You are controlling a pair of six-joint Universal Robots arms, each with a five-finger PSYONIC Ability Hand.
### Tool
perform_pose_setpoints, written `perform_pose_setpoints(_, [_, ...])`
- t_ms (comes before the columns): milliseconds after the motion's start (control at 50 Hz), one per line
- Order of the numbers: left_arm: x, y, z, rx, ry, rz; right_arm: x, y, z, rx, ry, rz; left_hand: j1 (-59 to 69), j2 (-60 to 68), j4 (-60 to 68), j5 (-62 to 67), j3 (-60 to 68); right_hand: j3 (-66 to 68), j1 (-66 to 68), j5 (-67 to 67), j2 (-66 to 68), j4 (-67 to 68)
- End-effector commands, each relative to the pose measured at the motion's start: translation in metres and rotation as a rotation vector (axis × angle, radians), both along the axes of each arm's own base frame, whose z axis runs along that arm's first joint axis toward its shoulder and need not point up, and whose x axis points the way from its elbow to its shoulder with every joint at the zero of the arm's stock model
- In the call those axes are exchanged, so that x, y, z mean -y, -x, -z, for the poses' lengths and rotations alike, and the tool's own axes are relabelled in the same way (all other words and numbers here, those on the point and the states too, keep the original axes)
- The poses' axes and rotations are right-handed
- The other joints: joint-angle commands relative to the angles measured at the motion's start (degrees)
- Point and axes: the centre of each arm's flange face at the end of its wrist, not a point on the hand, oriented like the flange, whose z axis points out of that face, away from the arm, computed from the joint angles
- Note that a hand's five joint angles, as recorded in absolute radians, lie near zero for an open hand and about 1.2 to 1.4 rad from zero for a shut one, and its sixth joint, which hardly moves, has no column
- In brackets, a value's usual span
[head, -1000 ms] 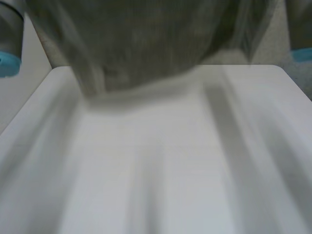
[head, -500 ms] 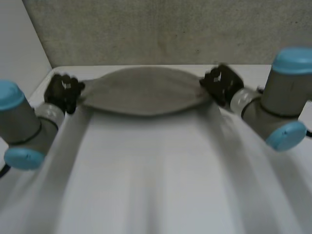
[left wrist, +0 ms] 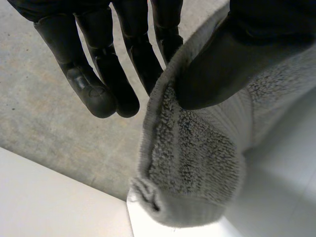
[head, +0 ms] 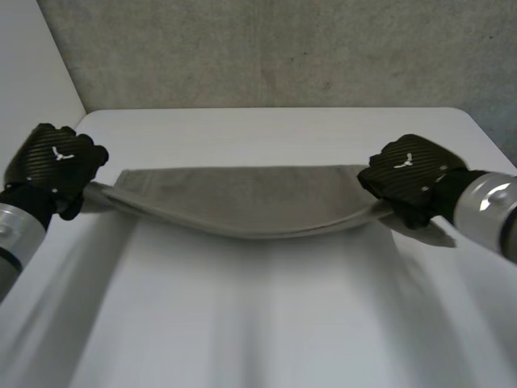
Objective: Fold the towel.
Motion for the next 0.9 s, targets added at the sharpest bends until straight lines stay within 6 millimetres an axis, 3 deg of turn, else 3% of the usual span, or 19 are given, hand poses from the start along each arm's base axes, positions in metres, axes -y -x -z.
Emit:
perform_pose_setpoints(20, [0.017,-0.010,0.015,-0.004,-0.139,0.002,0.018,0.012,-0.012,-0.096,0.000,-0.023,0.5,-6.1,-6.9,-13.9,-8.7,3.2,5.3,3.1,4.1,3.8])
perform_pose_setpoints(60, [0.026,-0.009,0.025,-0.003,-0.173,0.002,0.032,0.008,-0.004,-0.104,-0.003,-0.027,0.5,-6.1,-6.9,-13.9,-8.7,3.2,5.3,3.1,4.1,3.8])
perform_pose_setpoints(100, [0.044,0.002,0.038,0.005,-0.210,0.033,0.062,0.000,0.011,-0.108,0.011,-0.022,0.5,-6.1,-6.9,-13.9,-8.7,3.2,5.3,3.1,4.1,3.8])
perform_pose_setpoints(120, [0.044,0.002,0.038,0.005,-0.210,0.033,0.062,0.000,0.011,-0.108,0.011,-0.022,0.5,-6.1,-6.9,-13.9,-8.7,3.2,5.3,3.1,4.1,3.8])
perform_pose_setpoints(160, [0.063,0.020,0.048,0.010,-0.212,0.082,0.087,-0.011,0.029,-0.109,0.026,-0.030,0.5,-6.1,-6.9,-13.9,-8.7,3.2,5.3,3.1,4.1,3.8])
perform_pose_setpoints(220, [0.076,0.027,0.053,0.011,-0.209,0.089,0.106,-0.028,0.045,-0.107,0.075,-0.047,0.5,-6.1,-6.9,-13.9,-8.7,3.2,5.3,3.1,4.1,3.8])
perform_pose_setpoints(260, [0.104,0.034,0.065,0.021,-0.198,0.064,0.116,-0.035,0.051,-0.108,0.108,-0.042,0.5,-6.1,-6.9,-13.9,-8.7,3.2,5.3,3.1,4.1,3.8])
perform_pose_setpoints(280, [0.104,0.034,0.065,0.021,-0.198,0.064,0.117,-0.035,0.051,-0.108,0.109,-0.042,0.5,-6.1,-6.9,-13.9,-8.7,3.2,5.3,3.1,4.1,3.8])
perform_pose_setpoints(320, [0.132,0.037,0.078,0.030,-0.186,0.013,0.134,-0.044,0.064,-0.113,0.157,-0.022,0.5,-6.1,-6.9,-13.9,-8.7,3.2,5.3,3.1,4.1,3.8])
perform_pose_setpoints(380, [0.154,0.041,0.087,0.036,-0.166,-0.018,0.151,-0.047,0.081,-0.123,0.173,0.005,0.5,-6.1,-6.9,-13.9,-8.7,3.2,5.3,3.1,4.1,3.8])
perform_pose_setpoints(500, [0.178,0.048,0.096,0.037,-0.140,-0.034,0.174,-0.055,0.115,-0.128,0.187,0.002,0.5,-6.1,-6.9,-13.9,-8.7,3.2,5.3,3.1,4.1,3.8])
perform_pose_setpoints(560, [0.188,0.051,0.098,0.032,-0.123,-0.035,0.177,-0.059,0.121,-0.126,0.195,0.000,0.5,-6.1,-6.9,-13.9,-8.7,3.1,5.2,3.0,4.0,3.7])
perform_pose_setpoints(580, [0.192,0.052,0.101,0.030,-0.119,-0.035,0.180,-0.063,0.127,-0.124,0.206,-0.004,0.5,-6.1,-6.9,-13.9,-8.7,-8.4,-6.3,-8.5,-7.5,-7.8])
perform_pose_setpoints(600, [0.193,0.055,0.103,0.030,-0.117,-0.032,0.182,-0.066,0.133,-0.120,0.210,-0.008,-2.0,-8.6,-9.3,-16.3,-11.1,-31.6,-29.6,-31.8,-30.7,-31.1])
perform_pose_setpoints(620, [0.193,0.055,0.103,0.030,-0.117,-0.032,0.182,-0.066,0.133,-0.120,0.210,-0.008,-2.0,-8.6,-9.4,-16.4,-11.2,-31.9,-29.8,-32.0,-31.0,-31.3])
perform_pose_setpoints(640, [0.191,0.059,0.103,0.031,-0.117,-0.024,0.183,-0.067,0.135,-0.117,0.216,-0.007,-40.1,-46.8,-47.5,-54.5,-49.3,-60.8,-58.8,-61.0,-59.9,-60.3])
perform_pose_setpoints(660, [0.188,0.063,0.104,0.034,-0.120,-0.016,0.184,-0.070,0.134,-0.109,0.227,-0.009,-69.5,-76.1,-76.9,-83.9,-78.7,-66.8,-64.7,-66.9,-65.9,-66.2])
perform_pose_setpoints(800, [0.175,0.071,0.096,0.035,-0.131,-0.012,0.175,-0.077,0.104,-0.056,0.257,0.010,-69.3,-75.9,-76.7,-83.6,-78.4,-66.8,-64.7,-66.9,-65.9,-66.2])
perform_pose_setpoints(900, [0.160,0.063,0.076,0.029,-0.136,-0.031,0.142,-0.075,0.089,0.031,0.141,0.011,-69.3,-75.9,-76.7,-83.6,-78.4,-66.8,-64.7,-66.9,-65.9,-66.2])
